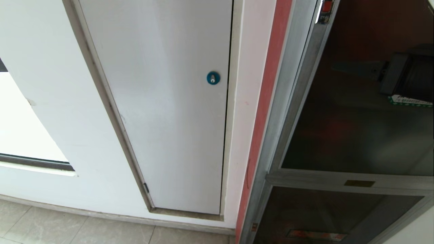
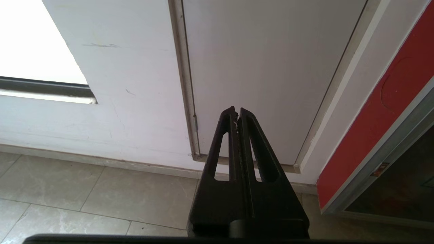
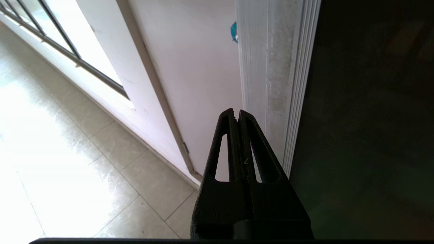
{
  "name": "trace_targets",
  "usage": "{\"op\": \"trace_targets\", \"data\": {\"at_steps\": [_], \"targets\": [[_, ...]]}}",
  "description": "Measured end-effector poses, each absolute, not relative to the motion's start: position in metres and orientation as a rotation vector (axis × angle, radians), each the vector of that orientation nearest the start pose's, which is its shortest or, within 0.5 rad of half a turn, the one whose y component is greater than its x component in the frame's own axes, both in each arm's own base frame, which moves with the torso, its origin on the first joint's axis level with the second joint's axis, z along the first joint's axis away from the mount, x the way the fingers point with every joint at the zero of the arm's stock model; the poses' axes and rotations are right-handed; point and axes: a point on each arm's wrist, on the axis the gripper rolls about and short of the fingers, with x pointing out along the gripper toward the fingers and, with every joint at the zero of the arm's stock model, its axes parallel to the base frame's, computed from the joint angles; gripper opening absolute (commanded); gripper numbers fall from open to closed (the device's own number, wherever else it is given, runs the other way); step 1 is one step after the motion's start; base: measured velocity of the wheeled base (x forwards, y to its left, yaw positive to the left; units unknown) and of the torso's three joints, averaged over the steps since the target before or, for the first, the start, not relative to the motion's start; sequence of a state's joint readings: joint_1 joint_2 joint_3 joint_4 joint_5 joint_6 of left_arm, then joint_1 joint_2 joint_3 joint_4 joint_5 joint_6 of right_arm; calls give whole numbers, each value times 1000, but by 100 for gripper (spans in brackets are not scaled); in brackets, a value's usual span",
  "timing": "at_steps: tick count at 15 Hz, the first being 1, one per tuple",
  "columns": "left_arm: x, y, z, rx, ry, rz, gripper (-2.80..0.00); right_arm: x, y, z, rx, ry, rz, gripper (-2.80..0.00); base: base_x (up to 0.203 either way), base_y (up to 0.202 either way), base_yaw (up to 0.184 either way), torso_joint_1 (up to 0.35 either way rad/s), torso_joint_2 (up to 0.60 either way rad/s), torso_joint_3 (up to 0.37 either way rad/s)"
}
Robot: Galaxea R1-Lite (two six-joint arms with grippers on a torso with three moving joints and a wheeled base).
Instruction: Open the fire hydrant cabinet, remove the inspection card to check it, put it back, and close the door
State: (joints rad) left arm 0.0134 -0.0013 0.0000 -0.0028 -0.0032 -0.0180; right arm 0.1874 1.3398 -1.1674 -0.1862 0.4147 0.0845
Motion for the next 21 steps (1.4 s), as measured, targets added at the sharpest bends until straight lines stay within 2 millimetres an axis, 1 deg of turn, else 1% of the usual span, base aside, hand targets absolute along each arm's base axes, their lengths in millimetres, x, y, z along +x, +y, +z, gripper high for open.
{"op": "trace_targets", "data": {"at_steps": [5,12,15,21], "targets": [[-23,0,76,-18,-4,10,-280,200,54,345,75,-20,617,-280,0,0,0,0,0,0],[-23,0,76,-18,-4,10,-280,187,50,363,72,-93,559,-280,0,0,0,0,0,0],[-23,0,76,-18,-4,11,-280,185,50,370,72,-117,553,-280,0,0,0,0,0,0],[-23,0,76,-18,-4,10,-280,188,63,381,80,-145,582,-280,0,0,0,0,0,0]]}}
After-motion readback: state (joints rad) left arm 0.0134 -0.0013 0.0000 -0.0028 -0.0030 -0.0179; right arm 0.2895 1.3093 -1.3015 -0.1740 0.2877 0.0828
